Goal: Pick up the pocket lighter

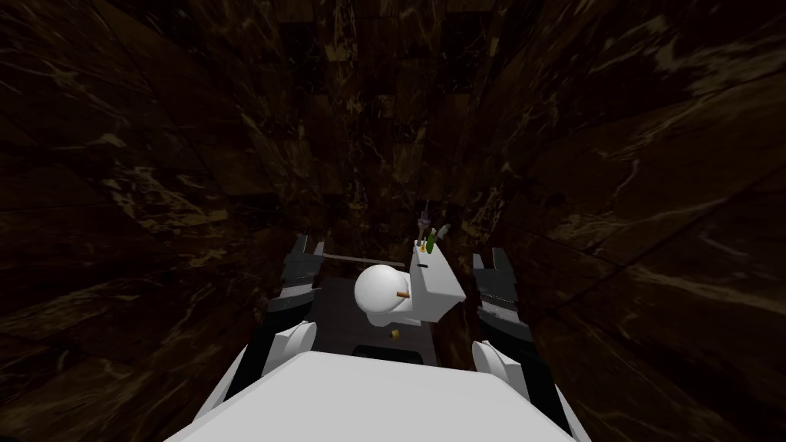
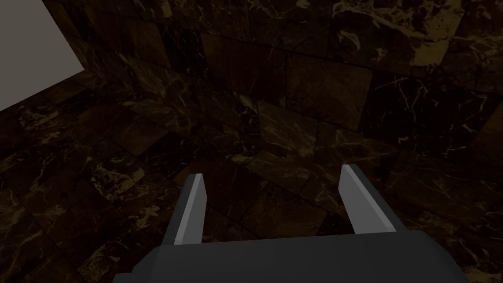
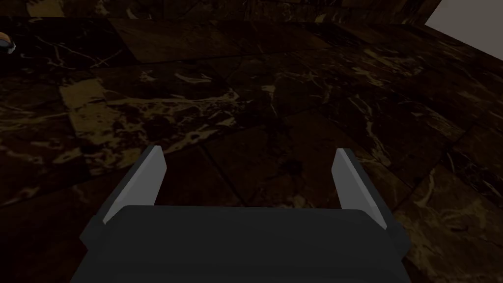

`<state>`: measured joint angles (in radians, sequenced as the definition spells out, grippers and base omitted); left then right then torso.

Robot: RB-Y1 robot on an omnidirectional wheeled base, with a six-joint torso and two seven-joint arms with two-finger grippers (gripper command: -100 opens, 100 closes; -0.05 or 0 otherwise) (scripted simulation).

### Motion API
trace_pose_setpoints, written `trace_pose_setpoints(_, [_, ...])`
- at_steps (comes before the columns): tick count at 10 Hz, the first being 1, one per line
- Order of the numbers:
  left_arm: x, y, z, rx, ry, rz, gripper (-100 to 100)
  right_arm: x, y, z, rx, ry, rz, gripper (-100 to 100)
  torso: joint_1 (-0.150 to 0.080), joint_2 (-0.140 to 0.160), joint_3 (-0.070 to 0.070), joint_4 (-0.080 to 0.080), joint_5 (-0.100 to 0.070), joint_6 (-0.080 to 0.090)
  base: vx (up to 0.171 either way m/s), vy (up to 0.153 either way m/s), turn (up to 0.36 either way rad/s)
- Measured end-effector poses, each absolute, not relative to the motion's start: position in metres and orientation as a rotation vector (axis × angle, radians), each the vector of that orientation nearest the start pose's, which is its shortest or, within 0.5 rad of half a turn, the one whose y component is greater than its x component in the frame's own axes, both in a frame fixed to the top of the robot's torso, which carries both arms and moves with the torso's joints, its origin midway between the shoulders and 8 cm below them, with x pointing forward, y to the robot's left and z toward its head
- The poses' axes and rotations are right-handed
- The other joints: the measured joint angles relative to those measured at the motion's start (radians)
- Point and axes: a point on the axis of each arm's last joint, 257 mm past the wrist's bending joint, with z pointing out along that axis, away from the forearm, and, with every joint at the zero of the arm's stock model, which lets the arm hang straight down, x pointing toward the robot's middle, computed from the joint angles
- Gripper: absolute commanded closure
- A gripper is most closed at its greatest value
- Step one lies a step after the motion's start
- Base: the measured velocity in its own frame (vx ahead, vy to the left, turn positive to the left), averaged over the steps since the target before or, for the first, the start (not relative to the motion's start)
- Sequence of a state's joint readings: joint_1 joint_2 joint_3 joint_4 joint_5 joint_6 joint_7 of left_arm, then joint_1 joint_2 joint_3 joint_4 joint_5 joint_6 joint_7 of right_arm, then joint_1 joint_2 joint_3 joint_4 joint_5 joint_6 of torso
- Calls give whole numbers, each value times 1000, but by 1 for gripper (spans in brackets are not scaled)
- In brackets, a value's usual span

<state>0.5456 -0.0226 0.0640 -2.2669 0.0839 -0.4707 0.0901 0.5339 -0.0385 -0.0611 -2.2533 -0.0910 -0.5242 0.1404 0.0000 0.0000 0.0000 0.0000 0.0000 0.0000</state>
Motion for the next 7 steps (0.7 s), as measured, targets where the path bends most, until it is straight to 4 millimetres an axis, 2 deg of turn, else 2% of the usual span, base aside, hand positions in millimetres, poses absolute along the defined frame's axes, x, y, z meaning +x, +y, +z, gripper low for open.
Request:
trace_pose_setpoints(3, [340,320,-1,-817,560,-1335,0,342,-313,-13,602,759,1075,-100,8,-1,0,0,2,0,11,129,69])
trace_pose_setpoints(7, [340,320,-1,-817,560,-1335,0,346,-324,-54,515,954,921,-100,12,-2,-1,0,3,0,25,182,105])
